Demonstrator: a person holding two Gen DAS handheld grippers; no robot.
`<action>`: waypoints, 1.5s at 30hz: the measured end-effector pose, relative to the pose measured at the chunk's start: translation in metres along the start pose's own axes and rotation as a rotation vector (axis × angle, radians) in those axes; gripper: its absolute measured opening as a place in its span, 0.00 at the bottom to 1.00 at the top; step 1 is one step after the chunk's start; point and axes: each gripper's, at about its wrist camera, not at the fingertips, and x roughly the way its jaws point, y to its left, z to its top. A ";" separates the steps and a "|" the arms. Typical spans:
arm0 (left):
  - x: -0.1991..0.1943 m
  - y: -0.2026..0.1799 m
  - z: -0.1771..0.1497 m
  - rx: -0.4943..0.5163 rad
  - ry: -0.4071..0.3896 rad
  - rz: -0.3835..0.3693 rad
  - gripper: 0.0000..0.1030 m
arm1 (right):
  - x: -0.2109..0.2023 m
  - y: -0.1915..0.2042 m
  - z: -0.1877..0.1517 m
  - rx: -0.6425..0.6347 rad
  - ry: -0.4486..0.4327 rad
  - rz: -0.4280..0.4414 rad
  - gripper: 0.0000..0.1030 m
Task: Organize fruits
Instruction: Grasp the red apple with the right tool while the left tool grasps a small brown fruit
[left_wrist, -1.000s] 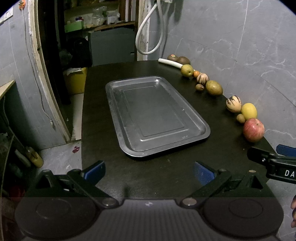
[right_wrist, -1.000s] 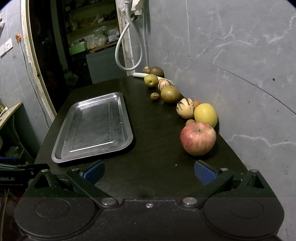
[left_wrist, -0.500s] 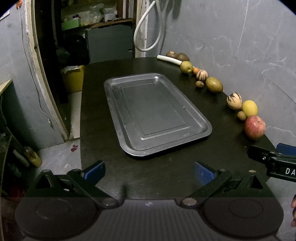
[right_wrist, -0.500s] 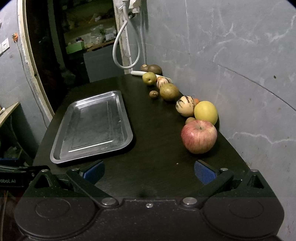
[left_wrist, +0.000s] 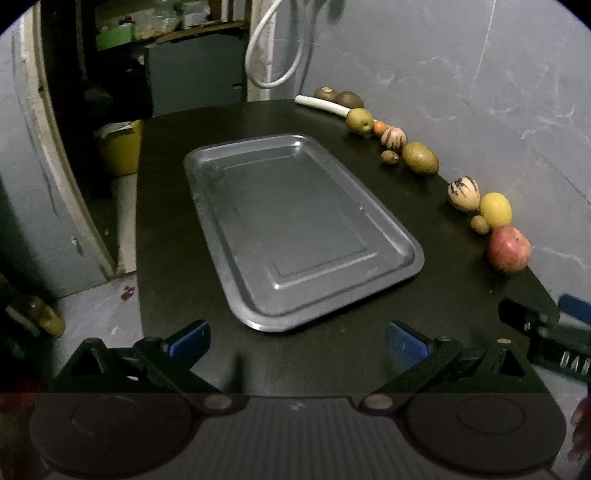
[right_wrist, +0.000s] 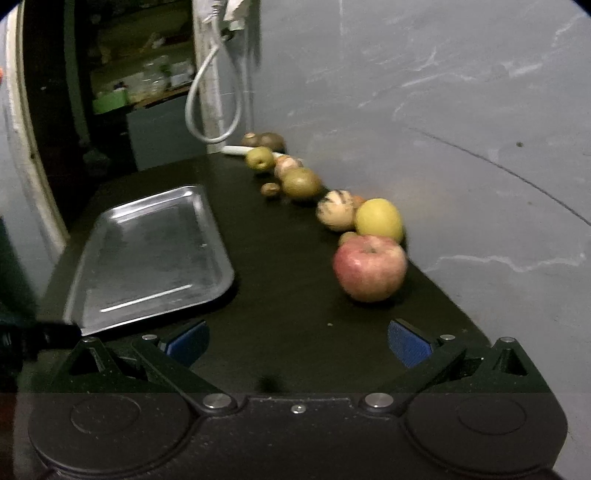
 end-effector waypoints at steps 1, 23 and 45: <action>0.002 0.000 0.004 0.008 -0.004 -0.007 1.00 | -0.001 0.000 -0.003 -0.002 -0.008 -0.018 1.00; 0.133 -0.118 0.140 0.202 0.067 -0.333 1.00 | 0.086 -0.052 0.024 0.055 0.038 -0.071 0.96; 0.206 -0.172 0.137 0.366 0.202 -0.595 0.89 | 0.105 -0.067 0.026 0.048 -0.011 -0.045 0.70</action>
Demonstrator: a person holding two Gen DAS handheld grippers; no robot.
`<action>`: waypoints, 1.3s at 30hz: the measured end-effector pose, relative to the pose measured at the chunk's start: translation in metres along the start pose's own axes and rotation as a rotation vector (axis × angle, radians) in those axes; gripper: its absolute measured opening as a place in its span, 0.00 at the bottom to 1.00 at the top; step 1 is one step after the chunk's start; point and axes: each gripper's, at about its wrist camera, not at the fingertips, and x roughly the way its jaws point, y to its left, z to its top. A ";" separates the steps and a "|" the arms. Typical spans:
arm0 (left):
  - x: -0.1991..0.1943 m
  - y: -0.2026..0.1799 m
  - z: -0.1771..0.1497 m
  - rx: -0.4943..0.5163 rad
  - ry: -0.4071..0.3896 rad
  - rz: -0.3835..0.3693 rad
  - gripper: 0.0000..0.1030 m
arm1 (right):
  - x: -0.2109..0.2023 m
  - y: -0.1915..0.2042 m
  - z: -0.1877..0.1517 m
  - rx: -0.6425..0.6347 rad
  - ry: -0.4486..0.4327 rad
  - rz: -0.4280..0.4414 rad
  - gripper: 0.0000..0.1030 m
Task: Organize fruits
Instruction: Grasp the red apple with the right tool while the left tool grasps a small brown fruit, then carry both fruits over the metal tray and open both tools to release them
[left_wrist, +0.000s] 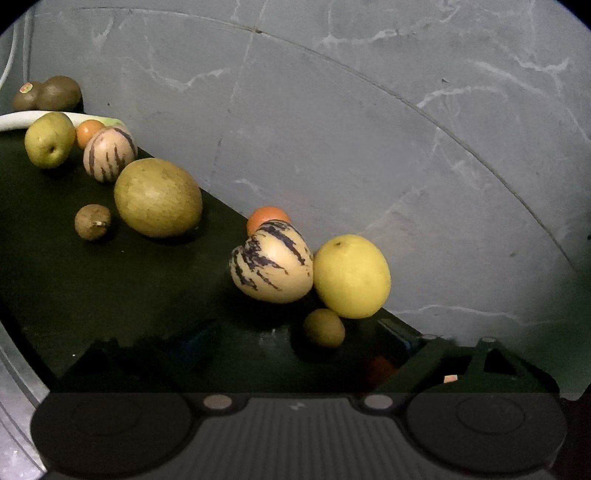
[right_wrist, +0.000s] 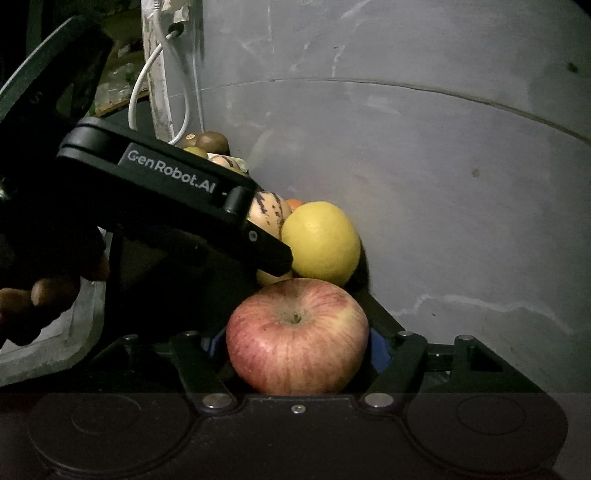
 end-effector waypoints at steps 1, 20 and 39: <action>0.002 0.000 0.000 0.002 -0.002 -0.004 0.86 | -0.001 -0.001 -0.001 0.000 0.000 -0.003 0.70; 0.016 -0.037 -0.011 0.122 -0.040 0.089 0.30 | -0.004 0.001 -0.006 0.005 -0.006 -0.009 0.70; -0.022 0.002 -0.030 -0.100 -0.077 0.150 0.29 | 0.001 0.017 0.000 -0.022 0.009 0.084 0.70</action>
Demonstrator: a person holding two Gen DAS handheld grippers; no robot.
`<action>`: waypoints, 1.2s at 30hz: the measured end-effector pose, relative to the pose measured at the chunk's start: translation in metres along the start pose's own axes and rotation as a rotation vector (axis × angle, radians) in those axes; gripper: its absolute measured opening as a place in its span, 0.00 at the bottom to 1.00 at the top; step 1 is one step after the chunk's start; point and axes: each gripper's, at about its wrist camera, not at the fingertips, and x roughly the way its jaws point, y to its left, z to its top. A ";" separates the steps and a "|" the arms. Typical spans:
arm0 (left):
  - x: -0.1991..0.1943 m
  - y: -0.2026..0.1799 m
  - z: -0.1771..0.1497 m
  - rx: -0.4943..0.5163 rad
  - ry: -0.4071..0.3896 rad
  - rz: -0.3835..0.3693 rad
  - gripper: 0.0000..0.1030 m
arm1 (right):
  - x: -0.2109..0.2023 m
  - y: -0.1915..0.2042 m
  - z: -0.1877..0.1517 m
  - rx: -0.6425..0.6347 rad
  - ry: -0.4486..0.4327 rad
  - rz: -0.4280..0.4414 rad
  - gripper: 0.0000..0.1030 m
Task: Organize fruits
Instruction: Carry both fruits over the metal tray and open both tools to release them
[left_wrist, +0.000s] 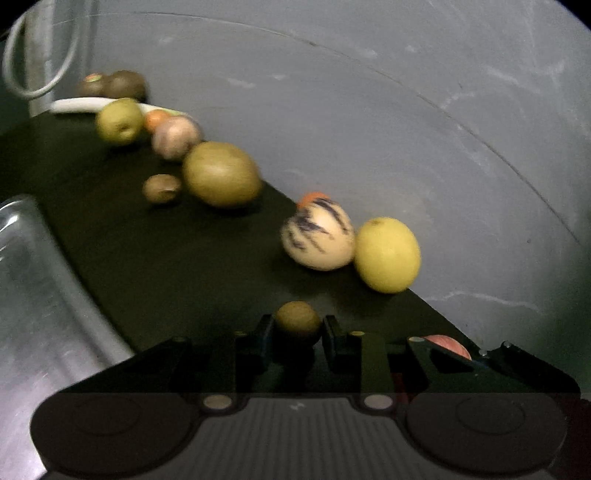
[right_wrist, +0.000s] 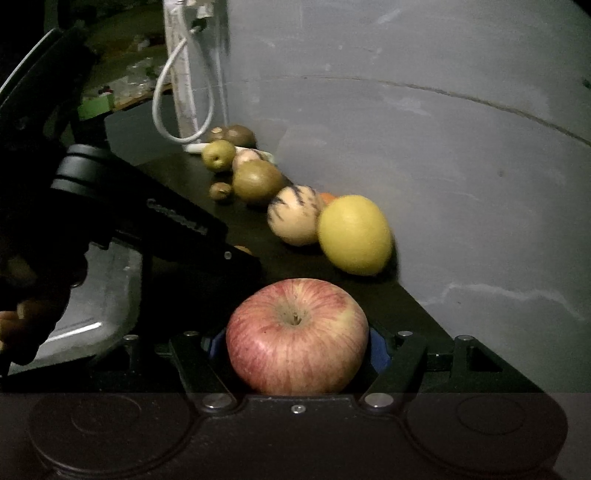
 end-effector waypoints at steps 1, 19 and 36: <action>-0.005 0.004 -0.001 -0.014 -0.011 0.005 0.29 | 0.001 0.003 0.002 -0.007 -0.004 0.008 0.70; -0.108 0.143 -0.013 -0.405 -0.262 0.317 0.29 | 0.079 0.114 0.093 -0.255 -0.062 0.356 0.70; -0.111 0.223 -0.028 -0.587 -0.270 0.495 0.30 | 0.171 0.218 0.132 -0.440 0.034 0.483 0.70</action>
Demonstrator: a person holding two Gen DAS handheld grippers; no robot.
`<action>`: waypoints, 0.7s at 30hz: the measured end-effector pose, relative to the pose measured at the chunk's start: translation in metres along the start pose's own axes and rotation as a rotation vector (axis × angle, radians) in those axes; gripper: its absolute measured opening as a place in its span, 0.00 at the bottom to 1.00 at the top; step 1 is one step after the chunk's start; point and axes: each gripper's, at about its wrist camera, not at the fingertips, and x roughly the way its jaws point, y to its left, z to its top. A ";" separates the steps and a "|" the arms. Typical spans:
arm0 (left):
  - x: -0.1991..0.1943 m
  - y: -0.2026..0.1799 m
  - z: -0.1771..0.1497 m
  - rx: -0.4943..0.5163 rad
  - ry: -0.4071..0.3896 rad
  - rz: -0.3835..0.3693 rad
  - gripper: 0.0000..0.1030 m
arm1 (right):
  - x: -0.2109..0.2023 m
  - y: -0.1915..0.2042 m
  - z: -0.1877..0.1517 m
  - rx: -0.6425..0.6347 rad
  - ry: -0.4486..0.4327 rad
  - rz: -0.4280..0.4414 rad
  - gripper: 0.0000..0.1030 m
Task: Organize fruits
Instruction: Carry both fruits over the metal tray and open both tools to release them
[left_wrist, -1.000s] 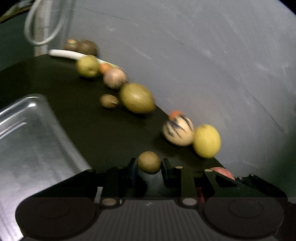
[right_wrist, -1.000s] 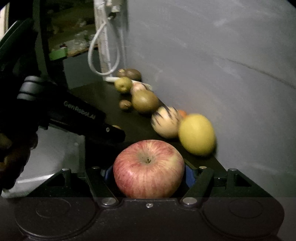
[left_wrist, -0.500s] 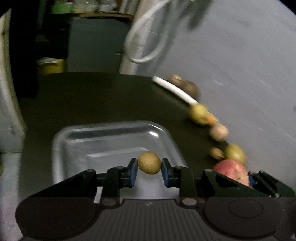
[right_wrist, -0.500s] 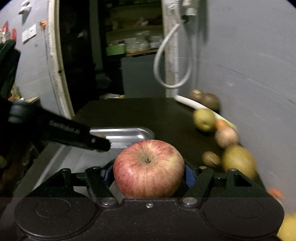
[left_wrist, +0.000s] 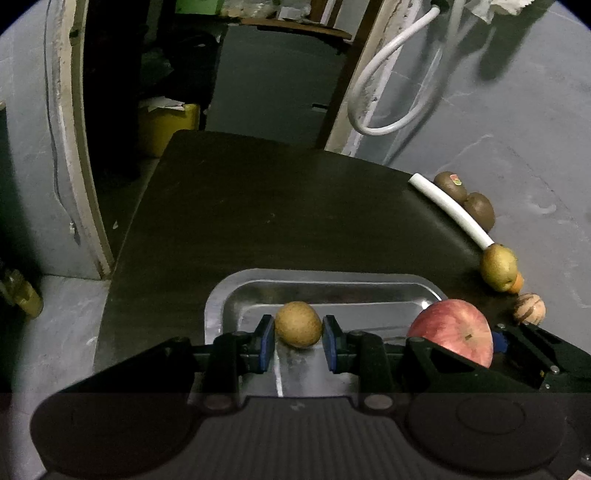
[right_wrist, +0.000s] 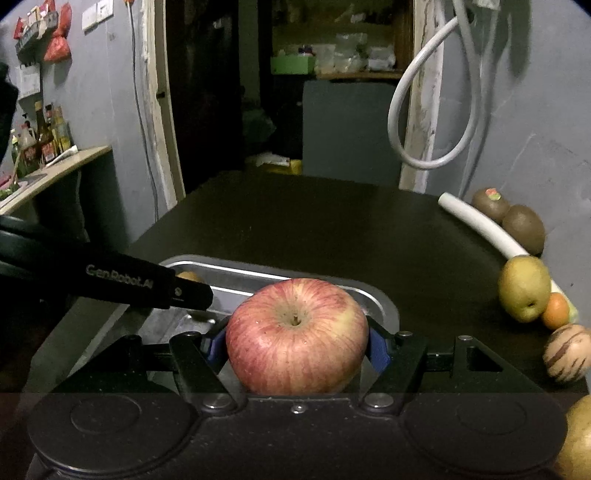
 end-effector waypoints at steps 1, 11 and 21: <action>0.002 0.000 0.000 -0.003 0.004 0.003 0.30 | 0.002 0.000 -0.001 0.001 0.004 0.001 0.70; 0.002 0.003 0.000 0.010 0.018 0.001 0.34 | 0.008 0.001 -0.007 0.020 0.018 -0.003 0.71; -0.034 0.015 -0.001 -0.030 -0.024 -0.049 0.71 | -0.025 0.008 -0.014 0.049 -0.052 -0.071 0.95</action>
